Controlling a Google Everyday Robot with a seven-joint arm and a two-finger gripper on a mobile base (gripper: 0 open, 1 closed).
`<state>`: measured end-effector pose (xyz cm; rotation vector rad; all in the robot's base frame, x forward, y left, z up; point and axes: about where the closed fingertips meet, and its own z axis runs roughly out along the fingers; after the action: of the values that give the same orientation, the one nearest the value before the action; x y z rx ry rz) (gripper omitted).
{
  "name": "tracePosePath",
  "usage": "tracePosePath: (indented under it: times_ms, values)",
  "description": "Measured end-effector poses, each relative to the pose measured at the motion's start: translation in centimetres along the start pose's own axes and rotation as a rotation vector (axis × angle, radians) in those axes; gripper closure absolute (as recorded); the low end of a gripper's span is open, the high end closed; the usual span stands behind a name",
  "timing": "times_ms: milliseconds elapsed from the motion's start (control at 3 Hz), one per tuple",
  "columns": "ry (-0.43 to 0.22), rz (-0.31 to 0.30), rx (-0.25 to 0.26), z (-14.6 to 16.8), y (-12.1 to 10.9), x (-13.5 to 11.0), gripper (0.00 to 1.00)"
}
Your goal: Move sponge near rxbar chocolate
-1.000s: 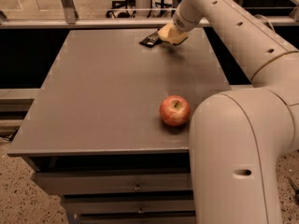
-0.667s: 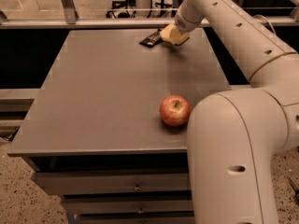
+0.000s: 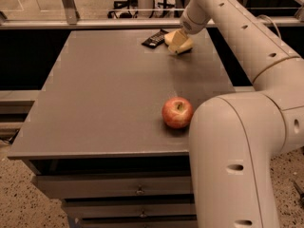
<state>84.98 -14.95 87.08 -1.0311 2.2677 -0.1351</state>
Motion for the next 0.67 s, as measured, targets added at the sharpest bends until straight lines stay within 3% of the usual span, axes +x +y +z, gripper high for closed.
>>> tracePosePath:
  times_ms: [667]
  values:
    - [-0.004, -0.003, -0.063, -0.18, 1.05, -0.30, 0.00]
